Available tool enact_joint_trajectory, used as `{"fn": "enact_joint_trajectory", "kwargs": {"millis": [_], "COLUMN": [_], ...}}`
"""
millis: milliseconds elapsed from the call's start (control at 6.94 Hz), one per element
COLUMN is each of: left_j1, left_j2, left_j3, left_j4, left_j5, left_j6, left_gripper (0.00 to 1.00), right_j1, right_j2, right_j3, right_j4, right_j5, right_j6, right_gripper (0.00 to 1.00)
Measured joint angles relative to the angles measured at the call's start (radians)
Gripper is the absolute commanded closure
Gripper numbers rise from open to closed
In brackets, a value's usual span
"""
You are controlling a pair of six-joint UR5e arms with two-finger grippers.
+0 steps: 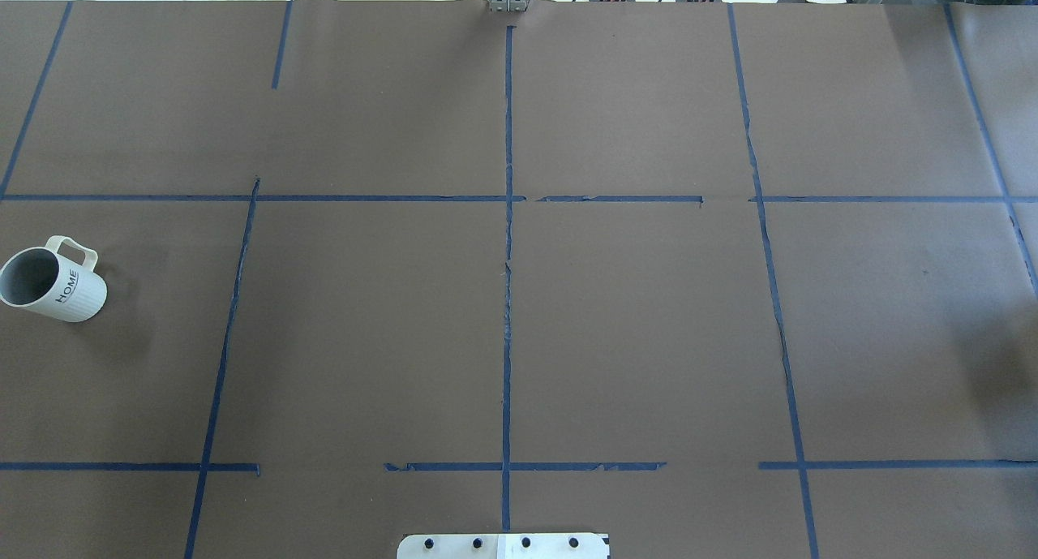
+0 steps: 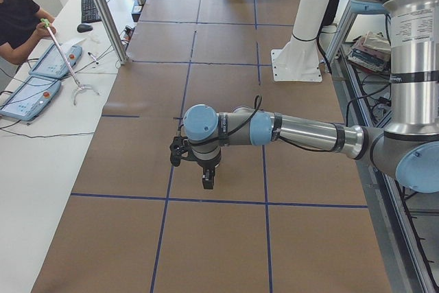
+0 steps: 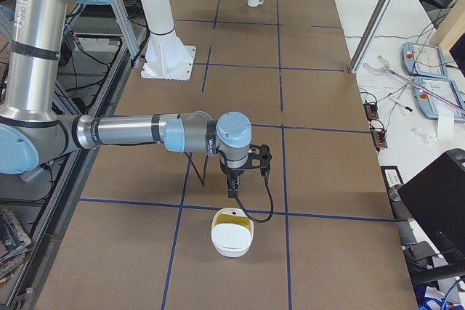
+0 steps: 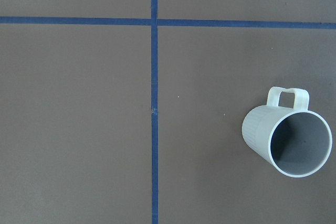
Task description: Left arm hands cup to right arm to dump lemon
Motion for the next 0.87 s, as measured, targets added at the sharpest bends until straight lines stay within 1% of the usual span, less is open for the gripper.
{"fn": "enact_joint_trajectory", "kwargs": {"millis": [144,288,865], "left_j1": [0.0,0.001,0.002], "left_j2": [0.018,0.027,0.03], "left_j3": [-0.029,-0.042,-0.046], "left_j4": [0.0,0.0,-0.001], "left_j5": [0.001,0.003,0.006], "left_j6": [0.0,-0.001,-0.002], "left_gripper": [0.0,0.0,0.0], "right_j1": [-0.019,-0.028,-0.032], "right_j2": [0.011,0.014,0.014], "right_j3": [0.015,0.021,0.02], "right_j4": [-0.006,-0.008,-0.005], "right_j5": [-0.045,-0.063,-0.052], "right_j6": [0.001,0.002,0.005], "right_gripper": [0.0,0.0,0.0]}}
